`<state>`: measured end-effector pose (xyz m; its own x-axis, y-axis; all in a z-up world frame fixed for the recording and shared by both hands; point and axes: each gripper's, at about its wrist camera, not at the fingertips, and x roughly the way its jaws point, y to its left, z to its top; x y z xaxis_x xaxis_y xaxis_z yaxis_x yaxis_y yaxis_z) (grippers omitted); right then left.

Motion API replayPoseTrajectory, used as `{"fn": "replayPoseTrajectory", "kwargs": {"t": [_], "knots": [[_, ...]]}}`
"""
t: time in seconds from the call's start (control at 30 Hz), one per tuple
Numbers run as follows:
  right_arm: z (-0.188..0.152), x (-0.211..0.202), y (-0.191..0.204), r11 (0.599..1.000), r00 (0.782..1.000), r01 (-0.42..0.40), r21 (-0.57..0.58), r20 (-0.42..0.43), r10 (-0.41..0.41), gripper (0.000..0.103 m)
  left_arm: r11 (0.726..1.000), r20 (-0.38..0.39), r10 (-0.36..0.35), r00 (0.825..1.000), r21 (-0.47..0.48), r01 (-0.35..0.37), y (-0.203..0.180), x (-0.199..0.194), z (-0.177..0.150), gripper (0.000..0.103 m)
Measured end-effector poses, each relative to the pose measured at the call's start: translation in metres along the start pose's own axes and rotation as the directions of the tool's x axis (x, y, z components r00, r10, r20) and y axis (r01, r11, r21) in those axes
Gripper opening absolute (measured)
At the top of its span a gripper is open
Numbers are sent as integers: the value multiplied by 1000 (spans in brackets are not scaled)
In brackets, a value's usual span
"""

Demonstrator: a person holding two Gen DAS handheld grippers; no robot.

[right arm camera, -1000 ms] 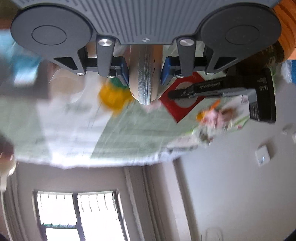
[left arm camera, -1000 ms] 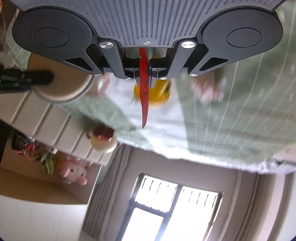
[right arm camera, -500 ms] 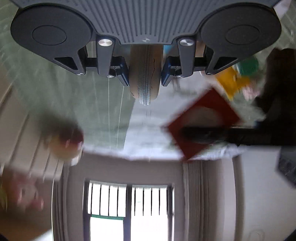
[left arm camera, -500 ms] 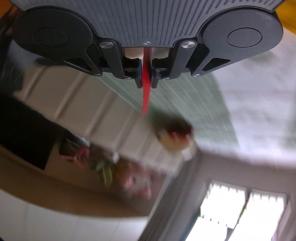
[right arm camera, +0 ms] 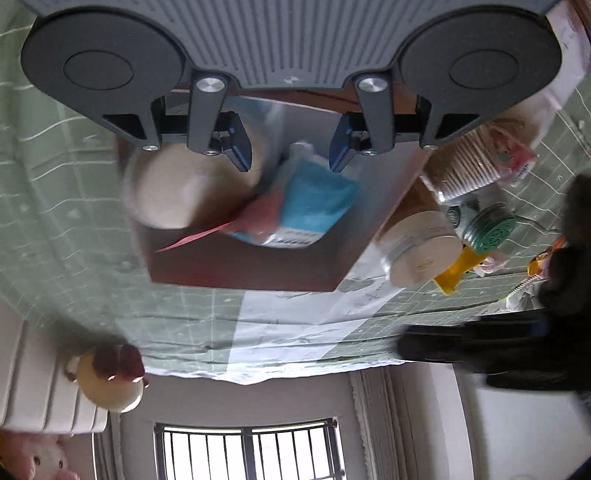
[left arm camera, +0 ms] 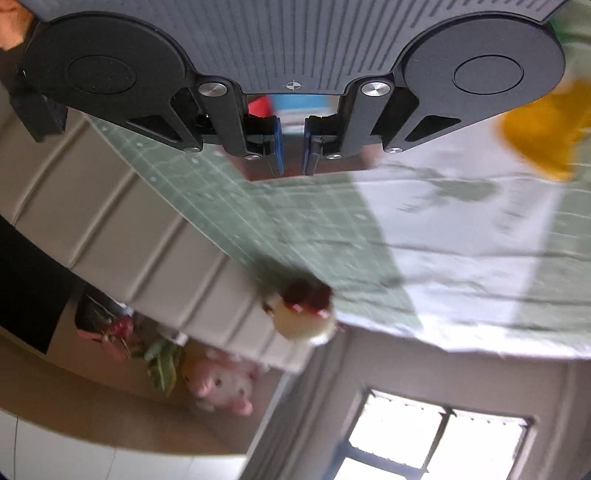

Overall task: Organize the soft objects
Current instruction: 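Grasp the round beige case with the right gripper while the left carries the red packet, then drop both items into the pink box, then grasp the yellow toy with the left gripper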

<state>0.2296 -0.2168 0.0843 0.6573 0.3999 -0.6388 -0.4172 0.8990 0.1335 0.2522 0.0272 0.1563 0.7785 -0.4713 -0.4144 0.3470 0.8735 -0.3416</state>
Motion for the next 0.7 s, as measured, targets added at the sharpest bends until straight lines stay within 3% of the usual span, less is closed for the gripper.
{"fn": "replayPoseTrajectory", "kwargs": {"t": [0.1,0.17,0.23,0.3,0.4,0.43,0.57,0.63,0.7], "knots": [[-5,-15,18,1000,1000,13,2,27,-13,47,994,57,110,992,-10,-110,30,-45,-11,12],[-1,-26,33,998,997,45,-33,67,-42,60,977,76,212,974,-40,-209,56,-71,-20,12],[4,-33,48,994,991,82,-66,107,-75,67,949,60,312,948,-76,-307,85,-91,-30,12],[12,-41,65,989,987,104,-108,134,-89,68,906,46,410,911,-131,-402,115,-106,-36,12],[25,-50,90,984,985,99,-152,155,-75,73,846,65,497,865,-257,-467,165,-133,-34,12],[29,-52,98,983,985,92,-161,158,-66,75,835,67,503,862,-296,-464,180,-138,-32,12],[42,-50,128,982,992,41,-187,128,-17,75,851,5,458,889,-291,-437,214,-121,-19,13],[46,-47,141,978,994,17,-206,112,6,75,873,-6,439,898,-233,-428,217,-114,-20,13],[49,-43,153,973,995,6,-229,103,18,75,917,19,375,927,-156,-367,207,-106,-24,13]]}}
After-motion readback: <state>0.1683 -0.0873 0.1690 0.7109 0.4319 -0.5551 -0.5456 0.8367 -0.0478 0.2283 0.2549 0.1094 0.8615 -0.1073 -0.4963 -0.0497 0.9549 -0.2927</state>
